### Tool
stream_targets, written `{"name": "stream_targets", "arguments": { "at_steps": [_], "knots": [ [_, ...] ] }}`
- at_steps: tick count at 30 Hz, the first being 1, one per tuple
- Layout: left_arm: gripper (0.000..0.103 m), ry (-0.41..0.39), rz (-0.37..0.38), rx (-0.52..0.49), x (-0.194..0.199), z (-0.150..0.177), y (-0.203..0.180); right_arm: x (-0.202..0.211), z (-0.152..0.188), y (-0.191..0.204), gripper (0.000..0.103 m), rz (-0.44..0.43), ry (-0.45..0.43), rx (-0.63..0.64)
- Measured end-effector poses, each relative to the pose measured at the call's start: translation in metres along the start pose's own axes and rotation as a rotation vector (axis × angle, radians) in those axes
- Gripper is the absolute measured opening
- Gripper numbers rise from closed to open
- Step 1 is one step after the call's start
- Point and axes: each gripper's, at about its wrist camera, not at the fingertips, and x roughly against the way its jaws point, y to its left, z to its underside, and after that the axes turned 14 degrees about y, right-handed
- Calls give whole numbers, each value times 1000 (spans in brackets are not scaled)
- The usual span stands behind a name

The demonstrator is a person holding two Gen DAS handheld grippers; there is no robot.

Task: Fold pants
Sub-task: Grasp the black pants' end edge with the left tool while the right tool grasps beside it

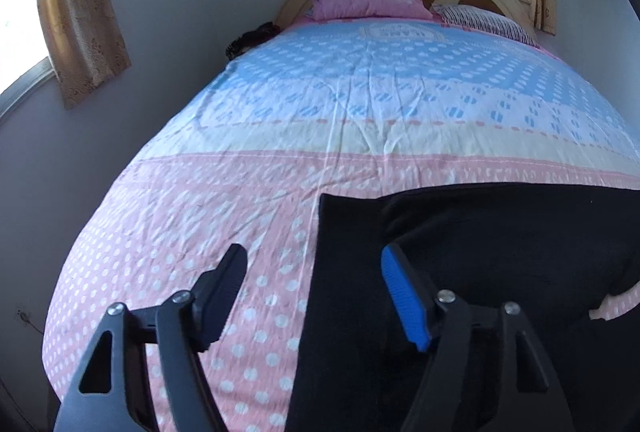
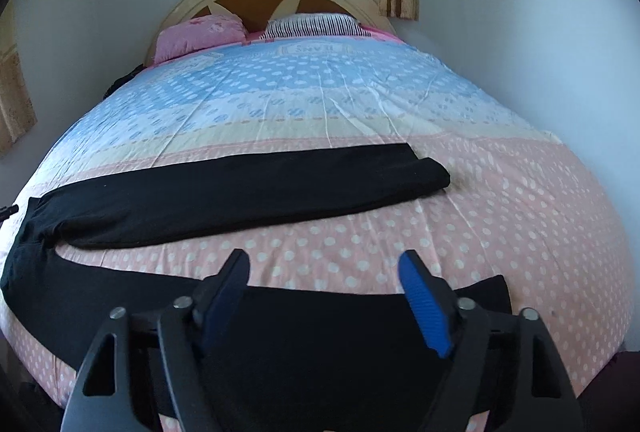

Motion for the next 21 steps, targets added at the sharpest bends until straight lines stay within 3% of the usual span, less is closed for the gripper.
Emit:
{"name": "stream_targets", "arguments": {
  "at_steps": [6,8,10,15,21],
  "knots": [
    [65,54,28,-24,-38,-31,-10,-27,-38,-41,71,22,43,-85],
    [56,80,46,-23,-50,-39,-8,-38,-50,-53,71,21,59,-111],
    [38,117,68,-21,-60,-43,-5,-48,-60,-64,71,17,76,-141],
    [22,125,109,-28,-71,-41,-5,-72,-83,-88,71,26,114,-196],
    [22,108,74,-71,-71,-42,-11,-102,-111,-111,71,31,158,-238]
  ]
}}
